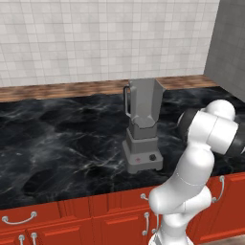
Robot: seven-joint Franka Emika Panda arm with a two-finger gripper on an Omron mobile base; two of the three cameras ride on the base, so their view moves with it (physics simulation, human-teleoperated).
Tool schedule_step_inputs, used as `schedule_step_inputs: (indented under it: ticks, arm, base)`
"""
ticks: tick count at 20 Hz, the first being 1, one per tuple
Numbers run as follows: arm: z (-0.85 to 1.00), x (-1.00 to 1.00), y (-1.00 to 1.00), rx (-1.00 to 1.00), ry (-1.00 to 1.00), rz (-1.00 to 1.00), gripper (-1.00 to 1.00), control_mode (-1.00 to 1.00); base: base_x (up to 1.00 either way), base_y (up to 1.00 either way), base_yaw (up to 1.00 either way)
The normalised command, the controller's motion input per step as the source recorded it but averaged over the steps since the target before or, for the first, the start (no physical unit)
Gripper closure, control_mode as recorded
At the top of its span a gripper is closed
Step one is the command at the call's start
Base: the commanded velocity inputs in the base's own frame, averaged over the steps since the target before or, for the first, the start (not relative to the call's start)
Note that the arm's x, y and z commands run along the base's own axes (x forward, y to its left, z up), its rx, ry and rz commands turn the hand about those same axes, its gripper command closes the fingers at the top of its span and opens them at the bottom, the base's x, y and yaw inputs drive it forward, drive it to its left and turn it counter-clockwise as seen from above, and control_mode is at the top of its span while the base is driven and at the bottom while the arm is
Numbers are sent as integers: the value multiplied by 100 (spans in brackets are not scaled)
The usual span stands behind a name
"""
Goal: Open the blender lid, put the orange in the blender, close the lid, and start the blender.
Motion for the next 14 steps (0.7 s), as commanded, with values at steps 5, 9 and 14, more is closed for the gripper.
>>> schedule_step_inputs:
  ticks: [5,9,14]
  arm:
    - [-6,-1,0,0,0,0,-100,-100]
    - [0,0,1,0,0,-1,-100,-100]
    - [-3,0,10,0,0,0,-100,-100]
  base:
    - [0,0,0]
    - [0,0,0]
    - [0,0,0]
